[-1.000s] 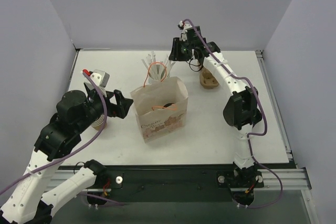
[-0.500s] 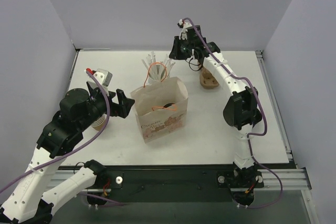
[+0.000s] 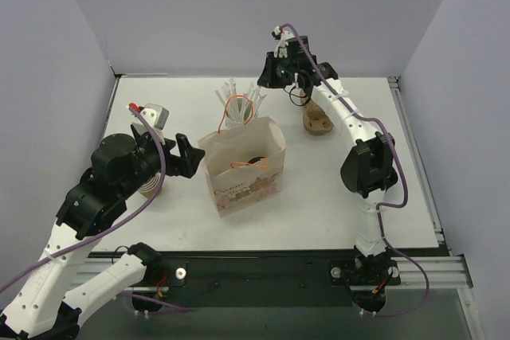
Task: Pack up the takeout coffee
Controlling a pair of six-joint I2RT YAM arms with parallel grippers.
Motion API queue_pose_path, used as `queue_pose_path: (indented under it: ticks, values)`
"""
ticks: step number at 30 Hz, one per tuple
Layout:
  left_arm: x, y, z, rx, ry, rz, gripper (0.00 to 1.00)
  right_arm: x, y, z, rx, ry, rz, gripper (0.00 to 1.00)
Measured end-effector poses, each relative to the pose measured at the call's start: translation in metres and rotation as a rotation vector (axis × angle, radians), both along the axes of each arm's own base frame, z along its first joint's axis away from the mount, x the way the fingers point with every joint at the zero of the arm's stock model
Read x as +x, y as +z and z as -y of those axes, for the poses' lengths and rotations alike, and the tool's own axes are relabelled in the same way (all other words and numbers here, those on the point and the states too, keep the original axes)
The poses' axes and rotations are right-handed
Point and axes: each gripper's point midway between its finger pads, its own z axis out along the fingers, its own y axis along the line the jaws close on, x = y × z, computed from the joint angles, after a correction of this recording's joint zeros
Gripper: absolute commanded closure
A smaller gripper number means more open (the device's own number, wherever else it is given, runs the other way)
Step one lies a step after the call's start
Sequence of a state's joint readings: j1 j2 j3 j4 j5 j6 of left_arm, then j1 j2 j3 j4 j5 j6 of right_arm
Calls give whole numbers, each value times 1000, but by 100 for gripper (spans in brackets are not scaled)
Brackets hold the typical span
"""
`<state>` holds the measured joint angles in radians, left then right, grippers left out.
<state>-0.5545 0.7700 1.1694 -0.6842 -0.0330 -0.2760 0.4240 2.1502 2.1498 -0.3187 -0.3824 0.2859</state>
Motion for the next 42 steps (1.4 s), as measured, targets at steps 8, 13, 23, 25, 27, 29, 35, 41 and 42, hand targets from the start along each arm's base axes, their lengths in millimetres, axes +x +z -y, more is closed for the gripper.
queue_pose_path:
  ticks: [8, 13, 23, 25, 27, 29, 35, 41, 42]
  values:
    - [-1, 0, 2, -24, 5, -16, 3, -11, 55, 9, 32, -3, 95, 95]
    - [1, -2, 2, -25, 12, -27, 3, -20, 91, 14, 54, -9, 155, 94]
    - [0, 7, -7, -24, 46, 15, 3, -84, 204, 51, 85, -42, 359, 95]
    - [-1, 10, -9, -23, 47, 28, 3, -112, 241, 63, 103, -49, 442, 95]
    - [-2, 12, -9, -23, 44, 38, 3, -140, 272, 72, 121, -49, 516, 94]
    - [-1, 12, -9, -21, 42, 40, 3, -173, 301, 77, 139, -32, 589, 94]
    - [-3, 16, -8, -31, 32, 56, 3, -253, 333, 92, 175, 23, 682, 94]
    - [-7, 21, -9, -34, 19, 76, 3, -277, 306, 98, 143, 43, 620, 94]
    - [-7, 21, -9, -33, 17, 76, 3, -278, 297, 98, 133, 45, 599, 92]
